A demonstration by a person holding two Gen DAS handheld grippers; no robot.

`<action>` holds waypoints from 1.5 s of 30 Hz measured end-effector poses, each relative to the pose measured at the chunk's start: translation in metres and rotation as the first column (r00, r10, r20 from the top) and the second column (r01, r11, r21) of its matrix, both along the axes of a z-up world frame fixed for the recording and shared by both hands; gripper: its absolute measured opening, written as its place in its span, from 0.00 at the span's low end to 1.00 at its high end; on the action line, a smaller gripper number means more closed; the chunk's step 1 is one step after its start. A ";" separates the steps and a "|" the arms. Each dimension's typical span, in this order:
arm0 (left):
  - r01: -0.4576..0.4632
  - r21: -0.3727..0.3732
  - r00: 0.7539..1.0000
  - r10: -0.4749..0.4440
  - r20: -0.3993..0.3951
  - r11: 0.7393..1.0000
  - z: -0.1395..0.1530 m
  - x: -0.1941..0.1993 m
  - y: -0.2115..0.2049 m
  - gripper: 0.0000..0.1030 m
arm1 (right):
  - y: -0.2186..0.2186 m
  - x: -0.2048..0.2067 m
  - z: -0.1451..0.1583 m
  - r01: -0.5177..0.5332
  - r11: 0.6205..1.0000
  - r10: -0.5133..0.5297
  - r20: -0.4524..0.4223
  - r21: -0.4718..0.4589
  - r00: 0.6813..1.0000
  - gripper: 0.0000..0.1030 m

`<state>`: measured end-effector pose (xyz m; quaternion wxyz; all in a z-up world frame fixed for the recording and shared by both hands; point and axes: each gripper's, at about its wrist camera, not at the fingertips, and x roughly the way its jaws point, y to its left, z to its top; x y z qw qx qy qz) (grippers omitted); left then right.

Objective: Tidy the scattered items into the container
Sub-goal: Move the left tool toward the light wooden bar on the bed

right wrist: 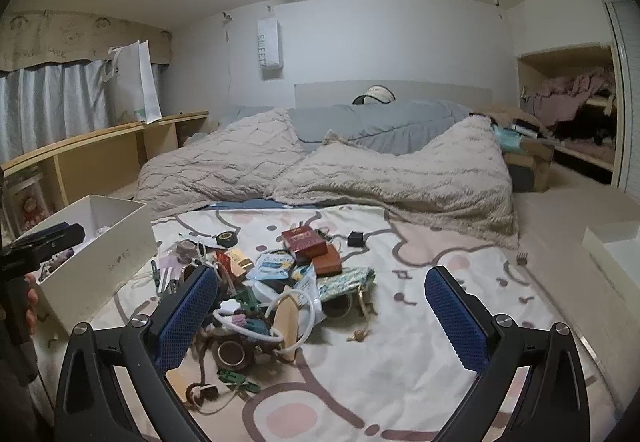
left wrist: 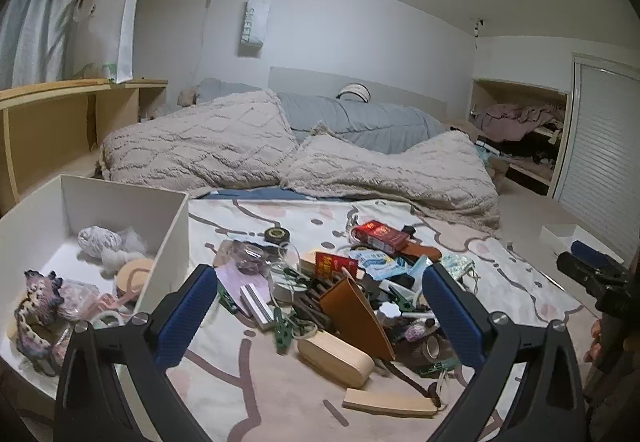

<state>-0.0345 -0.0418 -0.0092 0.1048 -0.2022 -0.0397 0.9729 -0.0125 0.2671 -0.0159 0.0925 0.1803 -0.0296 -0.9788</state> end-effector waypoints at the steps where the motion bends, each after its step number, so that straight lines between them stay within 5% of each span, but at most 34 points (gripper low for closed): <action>1: 0.003 -0.008 1.000 -0.003 0.005 1.000 -0.002 -0.001 0.003 1.00 | -0.001 -0.002 -0.004 -0.006 1.000 0.006 0.012 -0.009 1.000 1.00; 18: 0.079 -0.059 0.981 -0.067 0.180 0.995 -0.054 -0.015 0.027 1.00 | -0.018 -0.022 -0.065 -0.058 0.998 0.047 0.268 0.034 0.962 1.00; 33: 0.167 -0.095 0.916 -0.119 0.383 0.981 -0.109 -0.016 0.051 1.00 | -0.049 -0.040 -0.116 -0.144 0.986 0.087 0.490 0.080 0.868 1.00; 45: 0.254 -0.106 0.889 -0.188 0.418 0.962 -0.123 -0.009 0.064 1.00 | -0.076 -0.048 -0.126 -0.220 0.963 0.101 0.542 0.158 0.834 1.00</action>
